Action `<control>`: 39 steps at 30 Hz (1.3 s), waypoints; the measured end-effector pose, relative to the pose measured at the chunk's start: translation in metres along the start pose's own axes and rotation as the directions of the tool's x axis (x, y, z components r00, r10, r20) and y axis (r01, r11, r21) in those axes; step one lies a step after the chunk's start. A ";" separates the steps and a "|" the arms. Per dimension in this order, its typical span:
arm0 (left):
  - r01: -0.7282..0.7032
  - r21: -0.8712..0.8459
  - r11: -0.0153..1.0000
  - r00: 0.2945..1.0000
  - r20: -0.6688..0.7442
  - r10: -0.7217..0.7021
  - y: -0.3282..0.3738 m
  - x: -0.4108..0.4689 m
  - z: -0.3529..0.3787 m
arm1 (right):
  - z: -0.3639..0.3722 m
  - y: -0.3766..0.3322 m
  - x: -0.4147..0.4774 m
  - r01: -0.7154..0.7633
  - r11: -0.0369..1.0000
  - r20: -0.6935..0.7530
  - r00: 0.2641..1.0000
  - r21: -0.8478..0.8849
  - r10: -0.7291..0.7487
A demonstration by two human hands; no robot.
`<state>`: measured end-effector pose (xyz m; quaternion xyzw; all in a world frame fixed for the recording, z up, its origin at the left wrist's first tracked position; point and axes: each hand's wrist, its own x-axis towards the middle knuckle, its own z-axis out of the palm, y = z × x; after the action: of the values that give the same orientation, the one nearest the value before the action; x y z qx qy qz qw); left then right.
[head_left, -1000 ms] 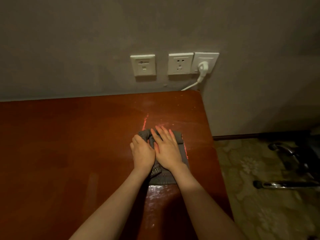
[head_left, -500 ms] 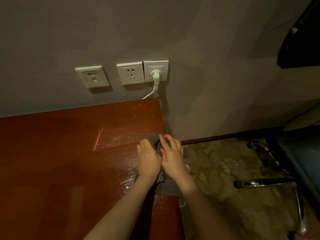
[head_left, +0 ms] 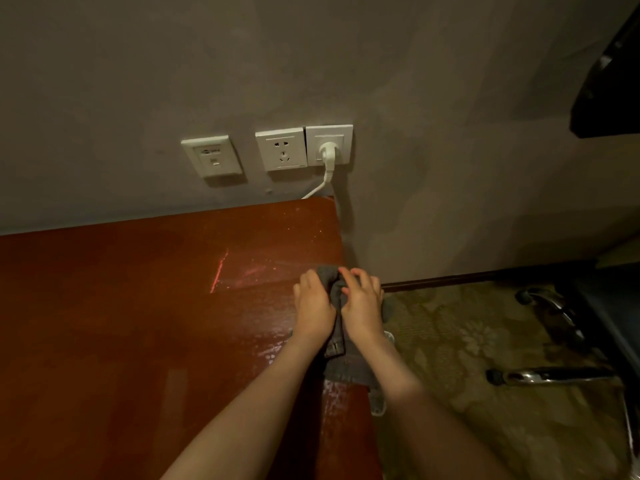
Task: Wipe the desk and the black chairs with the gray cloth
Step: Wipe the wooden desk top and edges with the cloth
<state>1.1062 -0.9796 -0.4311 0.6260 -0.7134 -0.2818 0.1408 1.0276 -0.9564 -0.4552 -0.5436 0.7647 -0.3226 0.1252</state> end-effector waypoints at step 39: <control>0.376 -0.261 0.889 0.842 -0.305 -0.445 -0.202 0.023 -0.241 | 0.164 -0.289 -0.023 0.254 0.967 -0.047 0.966 0.034 -0.252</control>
<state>1.3997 -1.0682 -0.3582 0.7886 -0.4942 -0.2543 0.2630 1.3422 -1.0521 -0.4011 -0.6272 0.6849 -0.3626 0.0773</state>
